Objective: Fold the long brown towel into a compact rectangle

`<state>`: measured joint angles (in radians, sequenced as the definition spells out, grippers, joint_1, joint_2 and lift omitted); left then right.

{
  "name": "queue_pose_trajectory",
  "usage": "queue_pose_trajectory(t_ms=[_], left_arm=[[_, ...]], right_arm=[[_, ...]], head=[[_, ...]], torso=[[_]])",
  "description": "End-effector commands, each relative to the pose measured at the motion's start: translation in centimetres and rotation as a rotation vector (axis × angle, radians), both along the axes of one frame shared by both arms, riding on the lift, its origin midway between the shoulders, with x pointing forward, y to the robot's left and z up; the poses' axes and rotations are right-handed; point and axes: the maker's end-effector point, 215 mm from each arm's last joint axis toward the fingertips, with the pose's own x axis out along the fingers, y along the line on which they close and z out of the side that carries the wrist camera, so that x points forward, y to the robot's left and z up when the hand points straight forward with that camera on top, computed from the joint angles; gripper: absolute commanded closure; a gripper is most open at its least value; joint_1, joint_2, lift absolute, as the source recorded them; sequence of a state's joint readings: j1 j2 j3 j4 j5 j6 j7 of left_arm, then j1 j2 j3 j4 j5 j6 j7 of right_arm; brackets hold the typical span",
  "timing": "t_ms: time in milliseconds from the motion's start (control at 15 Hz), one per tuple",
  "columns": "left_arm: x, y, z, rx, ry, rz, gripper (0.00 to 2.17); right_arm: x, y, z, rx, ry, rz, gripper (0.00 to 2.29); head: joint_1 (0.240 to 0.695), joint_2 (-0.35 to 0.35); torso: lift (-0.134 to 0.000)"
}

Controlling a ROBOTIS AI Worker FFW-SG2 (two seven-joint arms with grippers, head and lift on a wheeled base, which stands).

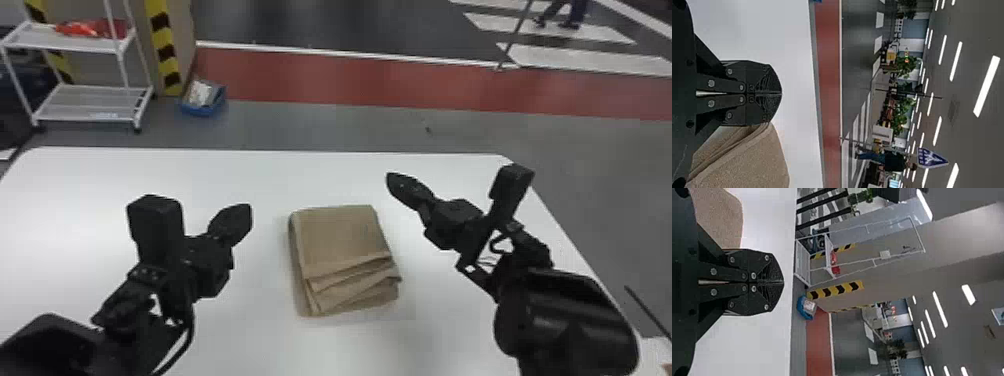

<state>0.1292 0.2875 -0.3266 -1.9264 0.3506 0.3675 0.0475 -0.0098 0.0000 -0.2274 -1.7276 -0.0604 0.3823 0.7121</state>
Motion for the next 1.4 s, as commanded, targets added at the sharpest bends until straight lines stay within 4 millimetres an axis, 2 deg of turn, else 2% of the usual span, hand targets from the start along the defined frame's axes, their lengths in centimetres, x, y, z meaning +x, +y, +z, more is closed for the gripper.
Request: queue_pose_trajectory(t_ms=[0,133,400,667,867,1067,1133,1200,1267,1333], left_arm=[[0.0,0.4,-0.3,0.003,0.006,0.008,1.89],[-0.3,1.0,-0.6,0.008,0.011,0.013,1.89],[-0.5,1.5,-1.2,0.008,0.017,0.013,1.89],[-0.4,1.5,-0.8,0.0,0.005,0.012,1.89],[-0.5,1.3,-0.7,-0.001,0.004,0.008,1.89],[-0.5,1.2,-0.6,-0.002,0.002,0.009,1.89],[-0.6,1.1,-0.4,-0.003,0.0,0.009,1.89],[-0.7,1.3,-0.4,-0.004,-0.001,0.014,1.89],[-0.8,1.3,-0.4,-0.004,0.0,0.018,1.89],[-0.8,1.2,0.0,-0.005,-0.005,0.019,1.74]], right_arm=[[0.7,4.4,-1.3,-0.091,-0.052,0.067,2.13],[0.6,6.1,-3.7,-0.119,-0.061,0.07,2.13],[0.1,6.8,-7.1,-0.121,-0.016,0.079,2.13],[-0.6,6.1,-9.5,-0.155,0.026,0.046,2.13],[-1.2,5.3,-10.2,-0.155,0.043,0.028,2.13],[-1.3,4.8,-10.2,-0.158,0.045,0.016,2.13],[-1.3,4.4,-9.5,-0.164,0.029,-0.005,2.12],[-1.5,4.3,-8.3,-0.16,-0.001,-0.01,2.08],[-1.7,3.9,-6.0,-0.143,-0.056,-0.018,1.9],[-2.1,3.1,-3.0,-0.102,-0.107,-0.018,1.77]], head=[[0.695,-0.131],[0.695,-0.086],[0.695,-0.043],[0.695,-0.037],[0.695,-0.043],[0.695,-0.053],[0.695,-0.055],[0.695,-0.057],[0.695,-0.061],[0.695,-0.064]], torso=[[-0.125],[-0.125],[-0.125],[-0.125],[-0.125],[-0.125],[-0.125],[-0.125],[-0.125],[-0.125]])
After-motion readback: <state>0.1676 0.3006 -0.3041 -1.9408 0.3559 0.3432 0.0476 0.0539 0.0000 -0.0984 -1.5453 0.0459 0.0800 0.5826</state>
